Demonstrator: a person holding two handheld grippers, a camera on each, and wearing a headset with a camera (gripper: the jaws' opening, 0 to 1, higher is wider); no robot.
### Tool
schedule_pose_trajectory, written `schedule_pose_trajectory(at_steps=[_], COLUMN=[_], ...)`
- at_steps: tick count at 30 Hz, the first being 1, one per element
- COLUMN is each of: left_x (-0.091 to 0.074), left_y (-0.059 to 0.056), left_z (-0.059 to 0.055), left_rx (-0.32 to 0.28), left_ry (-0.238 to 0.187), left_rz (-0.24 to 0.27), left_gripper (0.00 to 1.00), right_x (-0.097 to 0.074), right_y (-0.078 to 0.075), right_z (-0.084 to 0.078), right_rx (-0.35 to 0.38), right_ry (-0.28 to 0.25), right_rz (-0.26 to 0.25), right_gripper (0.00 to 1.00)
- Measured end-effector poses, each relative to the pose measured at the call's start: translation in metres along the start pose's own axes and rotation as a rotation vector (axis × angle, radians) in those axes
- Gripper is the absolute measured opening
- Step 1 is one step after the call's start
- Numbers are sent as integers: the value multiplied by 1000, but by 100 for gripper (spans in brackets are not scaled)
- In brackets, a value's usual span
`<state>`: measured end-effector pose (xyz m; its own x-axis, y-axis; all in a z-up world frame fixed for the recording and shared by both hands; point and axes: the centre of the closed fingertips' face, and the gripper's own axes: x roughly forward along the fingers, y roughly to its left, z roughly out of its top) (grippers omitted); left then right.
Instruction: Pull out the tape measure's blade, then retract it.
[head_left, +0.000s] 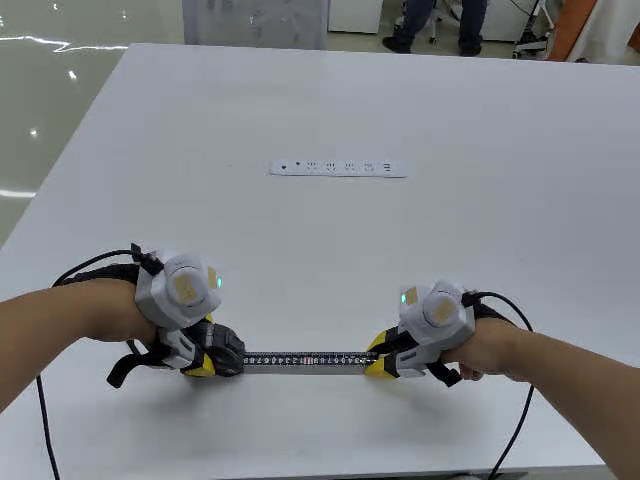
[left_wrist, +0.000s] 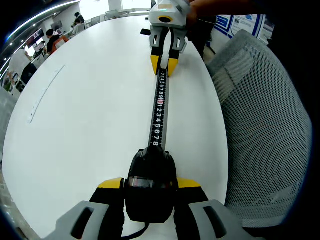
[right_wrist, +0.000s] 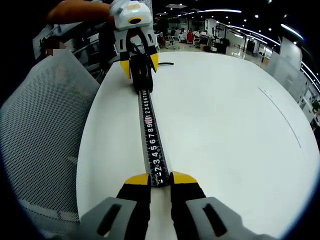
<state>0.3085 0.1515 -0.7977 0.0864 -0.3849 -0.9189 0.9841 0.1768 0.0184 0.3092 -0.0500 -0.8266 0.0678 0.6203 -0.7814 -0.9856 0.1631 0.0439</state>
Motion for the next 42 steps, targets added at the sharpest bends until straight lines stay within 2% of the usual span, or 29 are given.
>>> schedule_pose_trajectory(at_steps=[42], left_x=[0], left_y=[0], left_z=[-1], left_rx=[-11], left_ry=[0], left_rz=[4], left_gripper=[35], right_x=[-25], right_y=[-8], right_z=[-27], right_rx=[28], right_ry=[27], right_rz=[-17], right_gripper=[13])
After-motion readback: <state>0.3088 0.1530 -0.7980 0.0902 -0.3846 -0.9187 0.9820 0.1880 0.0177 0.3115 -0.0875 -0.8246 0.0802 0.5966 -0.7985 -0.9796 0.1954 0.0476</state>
